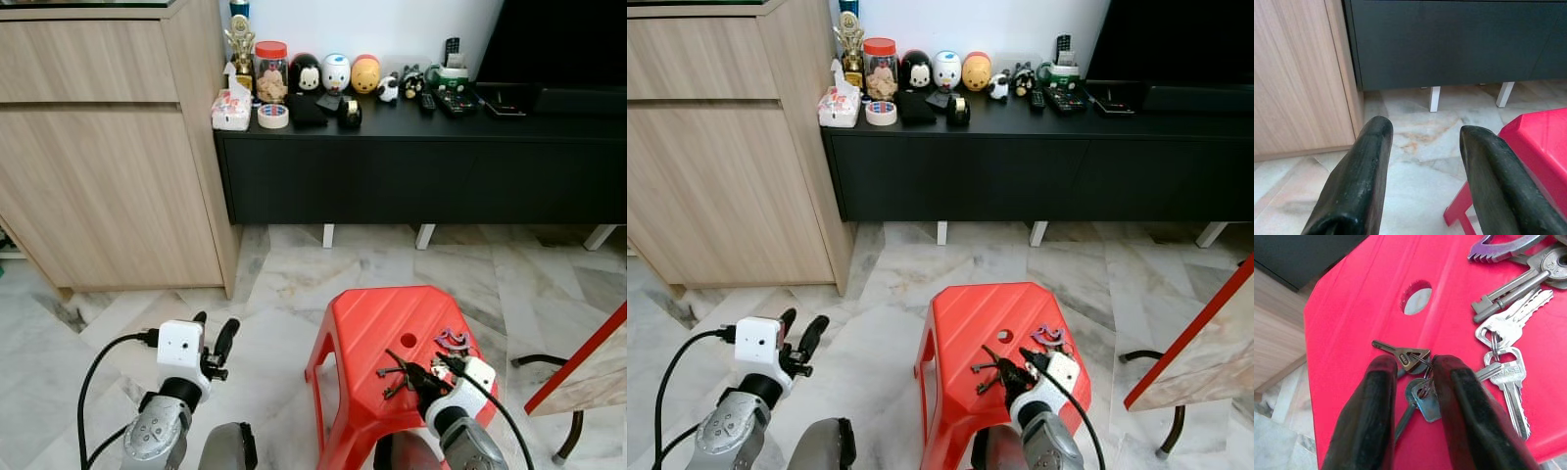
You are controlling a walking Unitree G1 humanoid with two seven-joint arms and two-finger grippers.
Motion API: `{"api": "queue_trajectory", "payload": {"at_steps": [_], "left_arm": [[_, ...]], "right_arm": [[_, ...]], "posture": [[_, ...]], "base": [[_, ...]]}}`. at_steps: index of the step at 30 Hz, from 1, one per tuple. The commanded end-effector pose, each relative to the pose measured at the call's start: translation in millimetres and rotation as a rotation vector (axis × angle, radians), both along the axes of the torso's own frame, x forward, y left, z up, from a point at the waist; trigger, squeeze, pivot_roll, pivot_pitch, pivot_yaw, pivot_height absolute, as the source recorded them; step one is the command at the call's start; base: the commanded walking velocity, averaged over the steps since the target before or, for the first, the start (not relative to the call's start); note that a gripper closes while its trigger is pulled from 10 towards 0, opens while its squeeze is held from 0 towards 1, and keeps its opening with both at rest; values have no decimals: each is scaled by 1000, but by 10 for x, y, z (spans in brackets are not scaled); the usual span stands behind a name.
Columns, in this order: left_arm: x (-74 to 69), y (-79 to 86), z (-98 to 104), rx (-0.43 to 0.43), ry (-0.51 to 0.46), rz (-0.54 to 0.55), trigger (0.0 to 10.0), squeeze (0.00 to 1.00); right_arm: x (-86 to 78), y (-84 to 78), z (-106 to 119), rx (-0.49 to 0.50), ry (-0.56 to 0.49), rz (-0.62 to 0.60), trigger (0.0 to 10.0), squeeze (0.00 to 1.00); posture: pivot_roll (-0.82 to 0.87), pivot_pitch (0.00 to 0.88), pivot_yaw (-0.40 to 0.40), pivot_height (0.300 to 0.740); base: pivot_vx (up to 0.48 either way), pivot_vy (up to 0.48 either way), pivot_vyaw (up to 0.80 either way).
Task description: Hang keys on a hook
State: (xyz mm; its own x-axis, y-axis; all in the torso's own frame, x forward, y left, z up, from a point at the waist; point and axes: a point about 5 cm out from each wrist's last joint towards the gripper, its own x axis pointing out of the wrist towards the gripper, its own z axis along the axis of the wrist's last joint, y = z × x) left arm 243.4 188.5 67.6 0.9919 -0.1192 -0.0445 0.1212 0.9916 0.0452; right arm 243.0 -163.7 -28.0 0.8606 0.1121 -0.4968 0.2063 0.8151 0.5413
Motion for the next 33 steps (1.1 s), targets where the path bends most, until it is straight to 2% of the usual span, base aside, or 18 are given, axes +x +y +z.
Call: {"api": "queue_trajectory", "payload": {"at_steps": [1, 8, 9, 18, 19, 20, 23, 29, 33], "left_arm": [[19, -8, 4, 22, 1, -9, 10000, 0], [20, -9, 3, 24, 3, -9, 10000, 0], [21, -9, 1, 25, 3, -9, 10000, 0], [17, -6, -4, 29, 5, -6, 10000, 0], [17, -5, -5, 30, 5, -6, 10000, 0], [17, -5, -6, 30, 5, -5, 10000, 0], [17, -5, -5, 31, 5, -5, 10000, 0], [16, -3, -5, 31, 5, -4, 10000, 0], [15, -4, -7, 31, 6, -4, 10000, 0]], "right_arm": [[35, -4, 21, -9, -12, 6, 0, 0], [44, 2, 28, -16, -19, 13, 0, 0], [48, 6, 32, -25, -20, 19, 10000, 0], [48, -5, 29, -26, -18, 10, 10000, 0], [46, -10, 28, -28, -18, 9, 10000, 431], [43, -15, 26, -31, -18, 7, 10000, 1000], [43, -19, 27, -35, -20, 6, 10000, 1000], [91, -39, 126, -2, -98, -26, 10000, 1000], [79, -33, 132, -1, -103, -30, 10000, 1000]], "posture": [[87, 0, -63, 586], [88, 0, -63, 586], [88, 0, -63, 586], [89, 0, -64, 586], [89, 0, -64, 586], [89, 0, -64, 586], [89, 0, -64, 586], [88, 0, -64, 586], [88, 0, -65, 586]], "base": [[0, 0, 0], [0, 0, 0], [0, 0, 0], [0, 0, 0], [0, 0, 0], [0, 0, 0], [0, 0, 0], [0, 0, 0], [0, 0, 0]]}}
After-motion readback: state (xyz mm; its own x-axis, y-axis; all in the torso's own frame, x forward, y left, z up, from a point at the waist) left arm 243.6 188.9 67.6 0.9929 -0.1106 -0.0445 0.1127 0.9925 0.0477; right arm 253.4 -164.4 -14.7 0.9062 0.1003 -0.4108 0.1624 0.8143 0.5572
